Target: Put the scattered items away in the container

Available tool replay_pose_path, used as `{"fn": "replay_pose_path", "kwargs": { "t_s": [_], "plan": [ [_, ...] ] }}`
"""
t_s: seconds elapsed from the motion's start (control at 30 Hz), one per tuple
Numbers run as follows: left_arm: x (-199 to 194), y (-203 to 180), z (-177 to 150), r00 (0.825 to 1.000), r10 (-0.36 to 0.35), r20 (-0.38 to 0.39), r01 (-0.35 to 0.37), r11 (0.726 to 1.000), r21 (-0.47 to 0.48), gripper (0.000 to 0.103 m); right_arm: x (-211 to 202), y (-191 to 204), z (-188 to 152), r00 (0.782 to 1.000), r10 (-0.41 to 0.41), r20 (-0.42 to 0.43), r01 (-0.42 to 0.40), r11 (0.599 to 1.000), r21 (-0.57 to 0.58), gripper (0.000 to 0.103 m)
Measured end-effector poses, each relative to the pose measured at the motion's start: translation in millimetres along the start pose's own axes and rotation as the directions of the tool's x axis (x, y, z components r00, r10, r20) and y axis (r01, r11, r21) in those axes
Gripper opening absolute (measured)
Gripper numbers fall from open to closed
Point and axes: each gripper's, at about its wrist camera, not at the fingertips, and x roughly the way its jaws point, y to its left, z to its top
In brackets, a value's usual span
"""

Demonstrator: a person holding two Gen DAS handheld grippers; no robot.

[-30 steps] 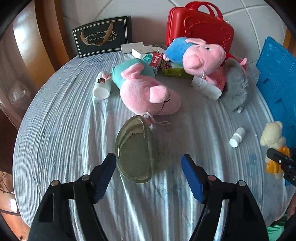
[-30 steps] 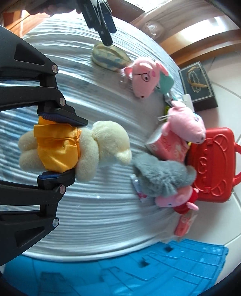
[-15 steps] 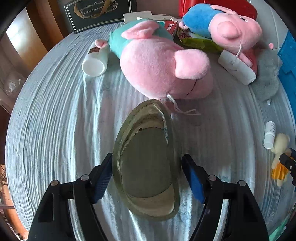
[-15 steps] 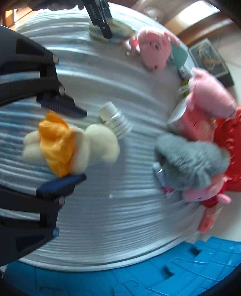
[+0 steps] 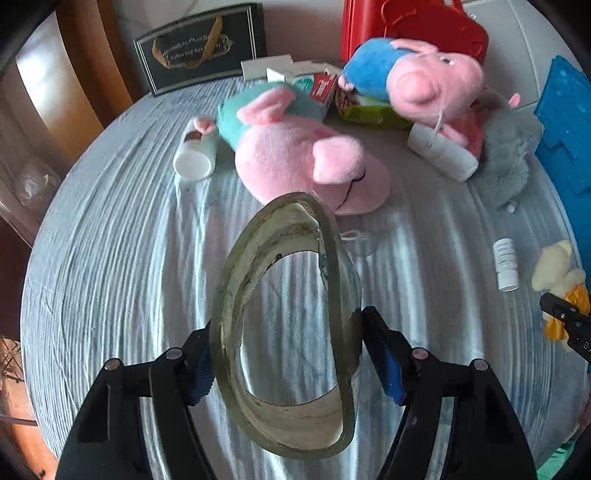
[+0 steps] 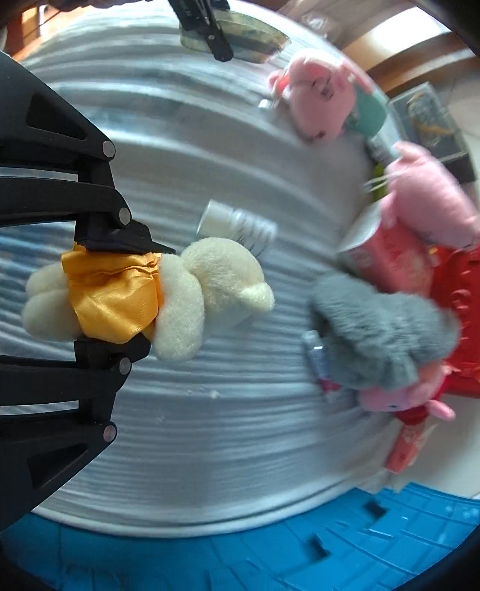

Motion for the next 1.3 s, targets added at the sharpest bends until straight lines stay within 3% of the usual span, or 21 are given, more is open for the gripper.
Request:
{"fn": "replay_pose_path", "kwargs": {
  "t_s": [0.23,0.53,0.67,0.87,1.03,1.3],
  "plan": [
    [-83.3,-32.7,-2.0,0.987,-0.014,0.158,0.014,1.000,-0.002,0.070,-85.6,4.0,0.0,0.980,0.095,0.173,-0.082,0.993,-0.081,0.031],
    [-147.1,-71.4,-0.2,0.970,0.026,0.241,-0.018,0.999,-0.035,0.070,-139.3,15.3,12.8,0.945,0.194,0.264,-0.138,0.966,-0.218,0.031],
    [-172.0,-82.6,-7.1,0.962,0.014,0.274,-0.008,1.000,-0.022,0.070,-164.2,11.9,9.2,0.930,0.209,0.303,-0.145,0.964,-0.222,0.031],
    [-199.0,-92.3,-3.6,0.938,-0.072,0.338,0.056,0.997,0.058,0.070,-215.9,5.1,-2.2,0.907,0.145,0.395,-0.092,0.984,-0.151,0.031],
    [-228.3,-109.4,6.0,0.906,-0.159,0.392,0.115,0.984,0.133,0.070,-261.7,-6.5,-8.7,0.894,0.077,0.442,-0.040,0.995,-0.092,0.031],
    [-277.5,-170.4,20.5,0.857,-0.274,0.436,0.171,0.950,0.261,0.070,-328.6,-70.0,-20.8,0.847,-0.026,0.530,0.016,1.000,0.022,0.031]
  ]
}}
